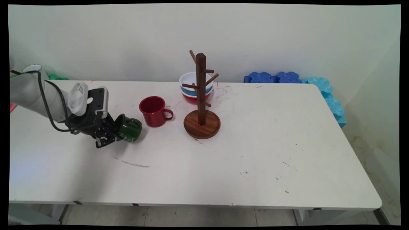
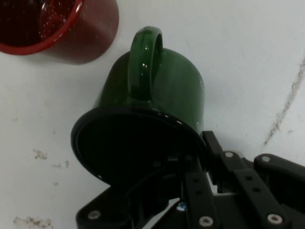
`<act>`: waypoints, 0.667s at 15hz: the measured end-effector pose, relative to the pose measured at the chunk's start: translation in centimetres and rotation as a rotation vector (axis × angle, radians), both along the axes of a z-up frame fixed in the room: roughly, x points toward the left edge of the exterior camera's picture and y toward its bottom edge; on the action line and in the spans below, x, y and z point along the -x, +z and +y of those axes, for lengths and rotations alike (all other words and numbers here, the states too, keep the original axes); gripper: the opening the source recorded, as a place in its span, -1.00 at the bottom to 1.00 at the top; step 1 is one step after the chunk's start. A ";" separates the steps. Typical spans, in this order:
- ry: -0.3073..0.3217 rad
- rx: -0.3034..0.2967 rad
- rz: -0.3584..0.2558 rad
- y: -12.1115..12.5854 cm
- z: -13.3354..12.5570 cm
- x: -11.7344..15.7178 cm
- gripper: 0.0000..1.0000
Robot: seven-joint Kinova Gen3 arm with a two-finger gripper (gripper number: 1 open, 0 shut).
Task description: Place the picked object on the table
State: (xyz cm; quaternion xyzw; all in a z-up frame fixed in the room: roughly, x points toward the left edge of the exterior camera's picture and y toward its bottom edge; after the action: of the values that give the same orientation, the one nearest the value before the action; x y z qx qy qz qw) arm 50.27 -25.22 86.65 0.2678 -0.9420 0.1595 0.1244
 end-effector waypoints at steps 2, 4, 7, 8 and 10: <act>0.000 -0.003 -0.009 -0.3 0.0 0.0 -1.00; -0.001 -0.006 -0.016 -0.6 -0.1 0.1 -1.00; -0.003 -0.007 -0.024 -0.9 -0.1 0.2 -1.00; -0.003 -0.007 -0.026 -1.0 -0.2 0.2 -1.00; -0.004 -0.007 -0.030 -1.2 -0.2 0.3 -1.00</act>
State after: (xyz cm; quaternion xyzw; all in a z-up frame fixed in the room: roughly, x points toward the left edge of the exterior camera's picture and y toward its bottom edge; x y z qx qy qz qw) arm 49.98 -25.45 85.48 0.2638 -0.9449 0.1598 0.1099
